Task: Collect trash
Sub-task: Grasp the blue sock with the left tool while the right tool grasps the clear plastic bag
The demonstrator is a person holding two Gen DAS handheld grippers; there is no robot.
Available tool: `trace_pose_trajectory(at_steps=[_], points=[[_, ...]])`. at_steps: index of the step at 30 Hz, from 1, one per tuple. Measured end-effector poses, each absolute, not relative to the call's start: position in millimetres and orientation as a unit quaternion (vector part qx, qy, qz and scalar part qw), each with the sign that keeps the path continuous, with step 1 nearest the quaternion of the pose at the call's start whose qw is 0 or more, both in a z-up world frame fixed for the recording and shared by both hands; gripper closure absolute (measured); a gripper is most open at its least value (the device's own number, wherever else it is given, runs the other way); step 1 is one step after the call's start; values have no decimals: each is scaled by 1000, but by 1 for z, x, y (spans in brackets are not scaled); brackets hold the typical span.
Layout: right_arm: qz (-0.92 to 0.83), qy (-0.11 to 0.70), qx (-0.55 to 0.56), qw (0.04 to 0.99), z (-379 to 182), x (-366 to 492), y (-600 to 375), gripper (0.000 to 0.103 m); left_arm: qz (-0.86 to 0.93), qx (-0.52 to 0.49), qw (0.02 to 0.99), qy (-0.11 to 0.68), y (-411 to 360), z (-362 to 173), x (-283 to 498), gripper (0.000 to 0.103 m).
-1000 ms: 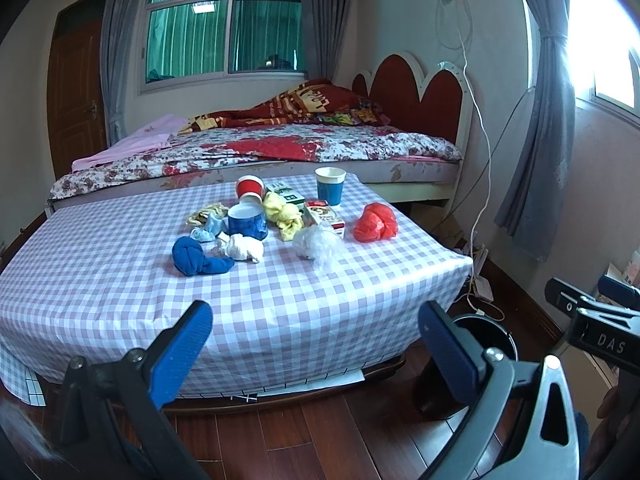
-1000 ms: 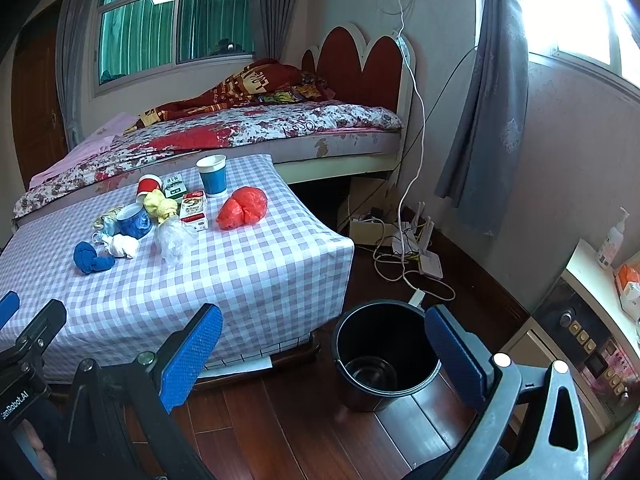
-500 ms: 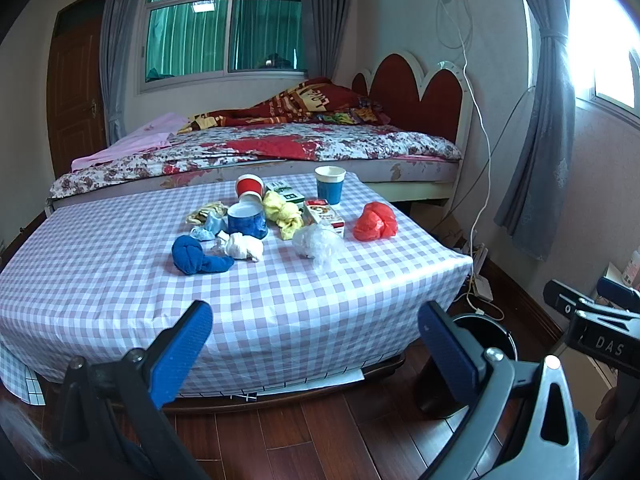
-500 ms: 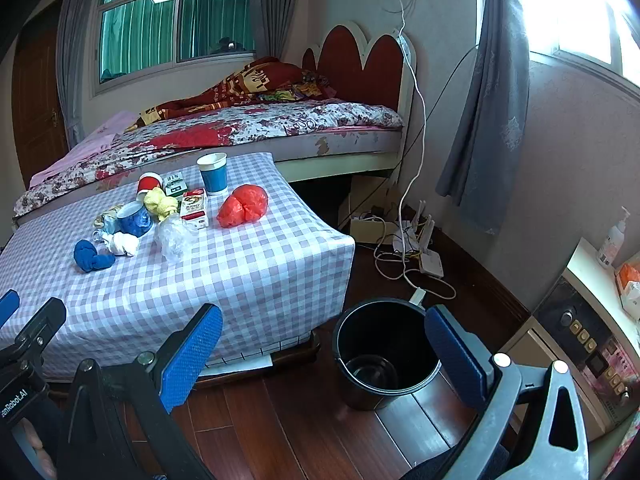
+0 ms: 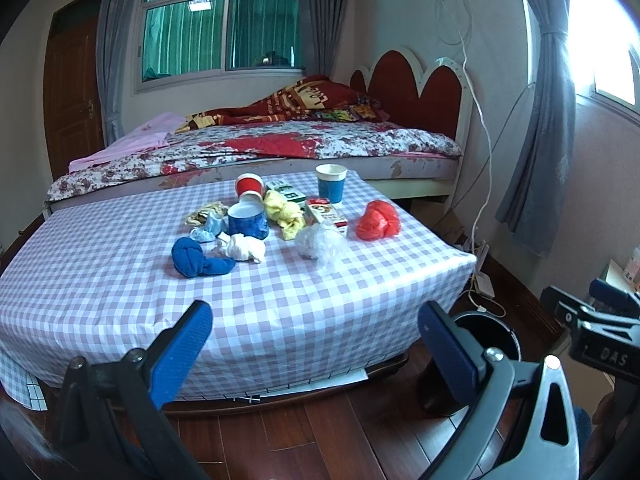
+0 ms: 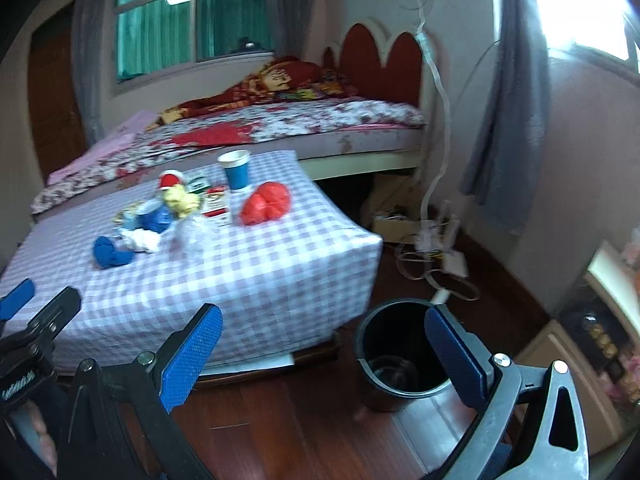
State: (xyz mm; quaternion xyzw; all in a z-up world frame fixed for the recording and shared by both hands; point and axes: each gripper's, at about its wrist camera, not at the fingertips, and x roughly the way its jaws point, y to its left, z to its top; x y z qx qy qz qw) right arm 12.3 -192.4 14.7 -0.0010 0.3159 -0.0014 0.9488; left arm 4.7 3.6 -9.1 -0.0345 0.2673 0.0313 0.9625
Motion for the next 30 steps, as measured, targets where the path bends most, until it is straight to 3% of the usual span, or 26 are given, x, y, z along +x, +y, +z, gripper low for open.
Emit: trace_pose_trajectory(at_steps=[16, 21, 23, 27, 30], points=[[145, 348, -33, 926, -41, 152, -102, 1, 114, -85, 936, 322, 125, -69, 100, 2], [158, 354, -53, 920, -58, 197, -64, 17, 136, -79, 930, 333, 148, -90, 141, 15], [164, 360, -61, 916, -67, 211, -54, 20, 140, -84, 925, 343, 156, -100, 157, 26], [176, 370, -69, 910, -79, 233, -39, 26, 144, -95, 922, 347, 166, -109, 172, 28], [184, 381, -68, 904, -88, 248, -31, 35, 140, -102, 919, 355, 171, -115, 183, 36]])
